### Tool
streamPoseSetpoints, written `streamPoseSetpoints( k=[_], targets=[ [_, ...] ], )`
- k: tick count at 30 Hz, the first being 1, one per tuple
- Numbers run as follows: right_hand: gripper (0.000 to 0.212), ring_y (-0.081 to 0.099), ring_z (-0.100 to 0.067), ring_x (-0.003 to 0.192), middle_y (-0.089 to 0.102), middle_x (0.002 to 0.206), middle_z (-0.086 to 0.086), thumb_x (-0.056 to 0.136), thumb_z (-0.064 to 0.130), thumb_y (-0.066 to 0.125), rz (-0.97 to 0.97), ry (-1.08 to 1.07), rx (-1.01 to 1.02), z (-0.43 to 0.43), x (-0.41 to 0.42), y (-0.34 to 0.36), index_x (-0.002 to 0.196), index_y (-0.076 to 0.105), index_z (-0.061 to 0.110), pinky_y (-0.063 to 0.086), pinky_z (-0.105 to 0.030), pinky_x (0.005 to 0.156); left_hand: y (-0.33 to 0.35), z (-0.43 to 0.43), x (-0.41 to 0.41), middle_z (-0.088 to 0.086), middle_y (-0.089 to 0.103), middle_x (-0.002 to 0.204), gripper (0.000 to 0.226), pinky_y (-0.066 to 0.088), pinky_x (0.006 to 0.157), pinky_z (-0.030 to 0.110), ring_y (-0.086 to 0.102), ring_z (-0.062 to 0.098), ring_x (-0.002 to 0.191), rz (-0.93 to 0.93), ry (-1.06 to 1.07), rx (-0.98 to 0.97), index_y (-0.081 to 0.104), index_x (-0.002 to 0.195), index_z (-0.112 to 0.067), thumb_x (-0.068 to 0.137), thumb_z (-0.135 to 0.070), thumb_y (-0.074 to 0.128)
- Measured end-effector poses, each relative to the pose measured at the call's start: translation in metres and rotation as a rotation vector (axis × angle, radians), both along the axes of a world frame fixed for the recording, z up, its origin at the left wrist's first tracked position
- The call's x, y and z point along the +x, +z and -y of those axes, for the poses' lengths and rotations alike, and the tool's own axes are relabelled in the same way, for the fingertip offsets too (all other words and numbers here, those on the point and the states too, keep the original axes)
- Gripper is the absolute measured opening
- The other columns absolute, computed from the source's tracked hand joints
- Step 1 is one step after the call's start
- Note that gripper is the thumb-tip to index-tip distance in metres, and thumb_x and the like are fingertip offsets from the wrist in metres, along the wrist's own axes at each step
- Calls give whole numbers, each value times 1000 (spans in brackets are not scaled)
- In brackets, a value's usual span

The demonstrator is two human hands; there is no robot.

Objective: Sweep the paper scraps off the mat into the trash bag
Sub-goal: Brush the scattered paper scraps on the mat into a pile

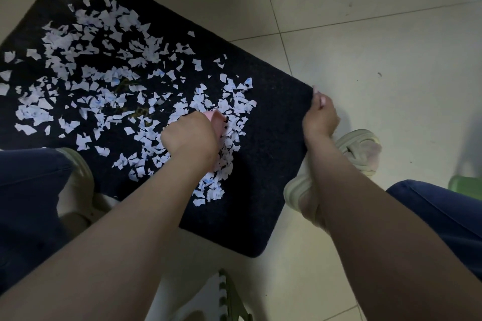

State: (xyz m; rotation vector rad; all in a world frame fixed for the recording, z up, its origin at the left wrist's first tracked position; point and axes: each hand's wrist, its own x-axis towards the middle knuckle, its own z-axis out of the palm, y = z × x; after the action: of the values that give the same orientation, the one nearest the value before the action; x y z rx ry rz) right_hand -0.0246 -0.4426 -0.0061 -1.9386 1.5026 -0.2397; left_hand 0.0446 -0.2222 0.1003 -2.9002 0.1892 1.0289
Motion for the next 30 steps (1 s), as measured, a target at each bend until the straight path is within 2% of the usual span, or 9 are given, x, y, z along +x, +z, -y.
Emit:
streamPoseSetpoints(
  k=[3, 6, 12, 15, 17, 21, 23, 26, 30],
  targets=[
    [28, 61, -20, 86, 69, 94, -6, 101, 37, 43, 69, 264, 63, -30, 12, 1, 99, 68, 24, 36, -20, 61, -4, 2, 1, 3, 34, 61, 27, 22, 48, 21, 30, 15, 49, 7, -4, 5, 57, 108, -6, 97, -16, 35],
    [30, 60, -19, 76, 67, 88, -7, 101, 39, 43, 51, 443, 81, -66, 26, -1, 99, 68, 23, 34, -20, 54, -7, 1, 0, 2, 36, 63, 22, 24, 47, 21, 40, 16, 55, 15, -10, 4, 56, 108, -8, 94, -14, 39],
    [29, 59, -28, 83, 63, 86, -9, 102, 30, 43, 166, 100, -157, -47, 32, 8, 99, 69, 17, 34, -24, 61, -8, -4, 2, 3, 41, 70, 26, 24, 49, 21, 46, 22, 73, 29, 4, -15, 55, 111, -5, 95, -16, 37],
    [28, 53, -21, 90, 60, 99, -10, 102, 30, 44, 120, -9, -90, -21, 36, 9, 107, 69, 19, 36, -16, 70, -7, -7, 4, 6, 44, 78, 31, 23, 50, 22, 44, 24, 75, 26, 15, -17, 53, 115, -2, 96, -20, 36],
    [29, 52, -16, 90, 62, 107, -8, 102, 32, 45, 97, 61, 5, -16, 38, 6, 110, 69, 20, 37, -9, 68, -7, -8, 6, 6, 43, 74, 31, 25, 52, 22, 45, 23, 74, 12, 35, -16, 54, 114, -3, 96, -21, 36],
    [28, 61, -24, 79, 66, 78, -3, 99, 40, 50, 69, 359, 47, -53, 43, 7, 85, 65, 20, 44, -29, 81, -6, -8, 7, 5, 40, 64, 28, 27, 52, 22, 47, 23, 72, -7, 50, -9, 55, 108, -4, 96, -21, 36],
    [30, 60, -24, 73, 68, 77, -7, 99, 35, 49, 74, 454, 31, -81, 45, 15, 87, 66, 13, 43, -27, 71, -5, -7, 6, 5, 39, 63, 28, 27, 53, 22, 48, 22, 71, -10, 52, -10, 56, 108, -4, 95, -20, 37],
    [34, 56, -21, 79, 62, 75, -4, 100, 35, 45, 105, 396, -58, -103, 42, 23, 92, 65, 9, 32, -26, 57, -3, -8, 6, 5, 41, 66, 24, 28, 52, 22, 46, 21, 64, -12, 33, -19, 55, 106, -5, 95, -19, 38],
    [30, 57, -23, 77, 55, 71, 2, 101, 32, 45, 105, 305, -25, -106, 34, 41, 89, 63, 11, 33, -28, 60, 4, -15, -2, 3, 43, 65, 13, 29, 48, 23, 41, 17, 55, -24, -23, -33, 54, 99, -10, 92, -14, 44]
  ],
)
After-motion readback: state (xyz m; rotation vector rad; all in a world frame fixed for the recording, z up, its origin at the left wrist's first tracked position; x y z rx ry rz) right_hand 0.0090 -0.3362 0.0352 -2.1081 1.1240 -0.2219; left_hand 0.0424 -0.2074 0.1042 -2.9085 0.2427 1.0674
